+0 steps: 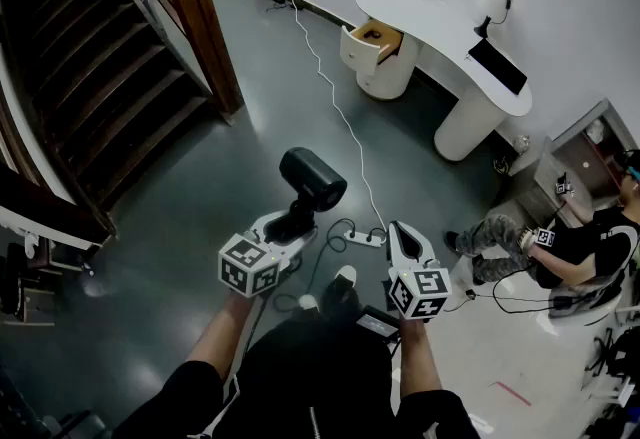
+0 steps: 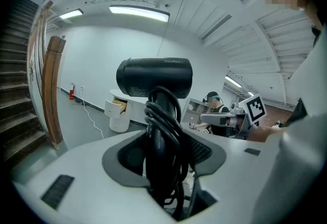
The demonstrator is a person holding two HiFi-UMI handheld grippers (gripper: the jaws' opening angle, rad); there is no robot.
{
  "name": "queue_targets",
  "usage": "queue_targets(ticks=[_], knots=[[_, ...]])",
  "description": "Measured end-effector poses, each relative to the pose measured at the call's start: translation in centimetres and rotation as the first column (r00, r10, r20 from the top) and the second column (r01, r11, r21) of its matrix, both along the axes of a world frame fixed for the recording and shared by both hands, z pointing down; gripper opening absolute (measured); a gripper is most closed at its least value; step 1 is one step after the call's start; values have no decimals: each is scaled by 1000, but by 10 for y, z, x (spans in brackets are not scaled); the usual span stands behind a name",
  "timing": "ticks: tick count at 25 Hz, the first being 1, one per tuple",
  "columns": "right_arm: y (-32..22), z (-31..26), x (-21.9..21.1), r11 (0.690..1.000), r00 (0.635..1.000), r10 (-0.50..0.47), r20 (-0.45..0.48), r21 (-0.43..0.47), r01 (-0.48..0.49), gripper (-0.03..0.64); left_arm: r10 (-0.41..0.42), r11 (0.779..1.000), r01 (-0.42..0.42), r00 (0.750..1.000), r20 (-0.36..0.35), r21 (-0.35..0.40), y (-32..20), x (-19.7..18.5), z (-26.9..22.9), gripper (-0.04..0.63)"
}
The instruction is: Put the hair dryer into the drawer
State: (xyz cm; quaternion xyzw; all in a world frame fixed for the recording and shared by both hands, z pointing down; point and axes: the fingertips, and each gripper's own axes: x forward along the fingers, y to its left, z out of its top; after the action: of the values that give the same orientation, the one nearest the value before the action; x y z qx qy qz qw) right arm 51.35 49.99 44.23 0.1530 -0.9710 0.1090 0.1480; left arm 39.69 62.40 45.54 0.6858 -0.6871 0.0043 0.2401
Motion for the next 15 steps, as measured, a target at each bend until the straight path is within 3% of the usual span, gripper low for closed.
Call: queue_targets(ticks=[15], knots=[[12,-8,2,999,1000,-2,30,40,1,5,-4,1000,4,1000,-4,-8,12,2,4,210]])
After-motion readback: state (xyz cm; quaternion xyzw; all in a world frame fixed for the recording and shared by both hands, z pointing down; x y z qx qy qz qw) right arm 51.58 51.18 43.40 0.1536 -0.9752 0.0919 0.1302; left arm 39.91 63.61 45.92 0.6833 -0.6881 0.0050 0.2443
